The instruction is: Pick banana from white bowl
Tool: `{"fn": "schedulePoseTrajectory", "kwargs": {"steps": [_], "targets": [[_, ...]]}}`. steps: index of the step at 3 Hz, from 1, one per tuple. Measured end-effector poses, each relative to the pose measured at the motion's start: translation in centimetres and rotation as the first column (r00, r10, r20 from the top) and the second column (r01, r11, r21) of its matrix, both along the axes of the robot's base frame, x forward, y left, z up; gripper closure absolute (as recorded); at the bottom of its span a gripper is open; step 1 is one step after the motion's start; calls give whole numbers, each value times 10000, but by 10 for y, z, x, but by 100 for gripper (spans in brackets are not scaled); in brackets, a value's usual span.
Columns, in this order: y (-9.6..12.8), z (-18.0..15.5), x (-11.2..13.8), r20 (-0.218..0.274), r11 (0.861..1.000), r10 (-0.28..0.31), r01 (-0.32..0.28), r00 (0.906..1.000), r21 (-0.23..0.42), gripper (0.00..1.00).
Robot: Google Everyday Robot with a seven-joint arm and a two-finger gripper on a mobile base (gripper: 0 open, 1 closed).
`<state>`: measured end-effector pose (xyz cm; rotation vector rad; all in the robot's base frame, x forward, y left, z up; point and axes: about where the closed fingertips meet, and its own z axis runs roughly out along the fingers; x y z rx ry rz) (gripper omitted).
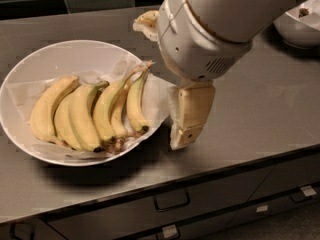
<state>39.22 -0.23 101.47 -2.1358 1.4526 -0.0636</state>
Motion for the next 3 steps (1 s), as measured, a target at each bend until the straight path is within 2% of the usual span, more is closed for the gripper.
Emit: {"fn": "schedulePoseTrajectory", "kwargs": {"steps": [1, 2, 3], "targets": [[28, -2, -1, -65, 9865, 1634, -1634, 9865, -47, 0], [37, 9, -8, 504, 9675, 2518, -2501, 9665, -379, 0], [37, 9, -8, 504, 9675, 2519, -2502, 9664, -378, 0]]}}
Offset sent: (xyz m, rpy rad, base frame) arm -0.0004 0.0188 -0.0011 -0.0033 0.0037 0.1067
